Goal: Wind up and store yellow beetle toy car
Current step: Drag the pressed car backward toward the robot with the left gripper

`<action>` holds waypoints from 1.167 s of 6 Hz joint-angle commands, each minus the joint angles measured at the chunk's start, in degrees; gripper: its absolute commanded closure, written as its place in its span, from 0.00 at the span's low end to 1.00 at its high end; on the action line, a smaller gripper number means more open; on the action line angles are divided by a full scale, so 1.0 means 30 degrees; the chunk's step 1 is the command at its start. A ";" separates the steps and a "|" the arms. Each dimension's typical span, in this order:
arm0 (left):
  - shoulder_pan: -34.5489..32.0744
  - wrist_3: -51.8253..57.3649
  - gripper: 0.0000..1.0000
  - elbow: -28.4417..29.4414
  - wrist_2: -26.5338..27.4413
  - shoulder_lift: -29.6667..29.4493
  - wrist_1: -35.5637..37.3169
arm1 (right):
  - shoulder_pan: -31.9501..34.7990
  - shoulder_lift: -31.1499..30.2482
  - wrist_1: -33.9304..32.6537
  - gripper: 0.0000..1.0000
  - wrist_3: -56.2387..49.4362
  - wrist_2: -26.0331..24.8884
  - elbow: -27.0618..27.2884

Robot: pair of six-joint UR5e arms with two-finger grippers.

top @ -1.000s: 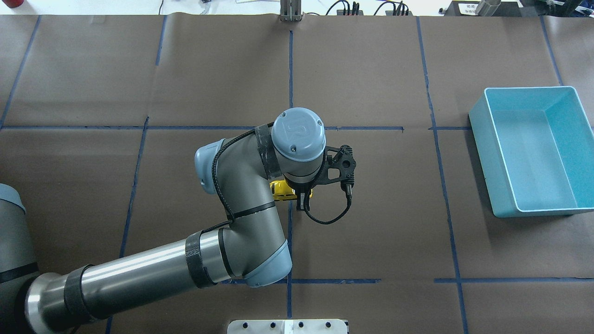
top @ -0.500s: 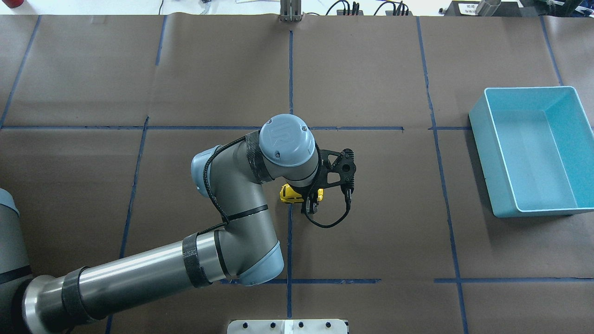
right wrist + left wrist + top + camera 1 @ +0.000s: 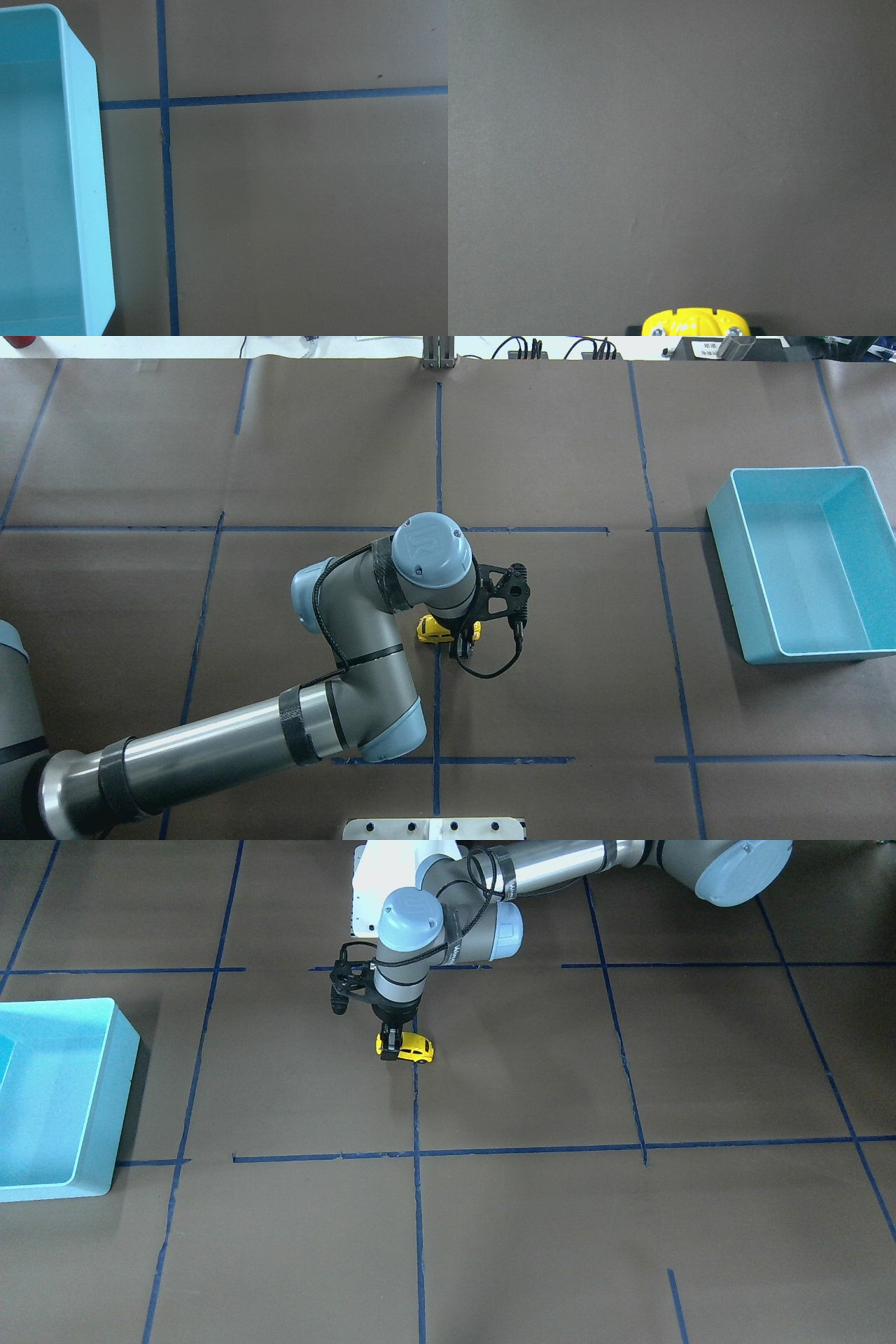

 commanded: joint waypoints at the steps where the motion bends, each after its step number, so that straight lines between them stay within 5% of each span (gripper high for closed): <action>1: -0.0003 -0.0032 0.81 0.0034 -0.0252 -0.0002 -0.0003 | 0.0009 -0.0002 0.0000 0.00 0.0000 0.0000 -0.0001; 7: -0.0090 0.0056 0.81 -0.0082 -0.1040 0.1049 -0.0994 | 0.0009 -0.0002 0.0000 0.00 -0.0029 0.0029 0.0000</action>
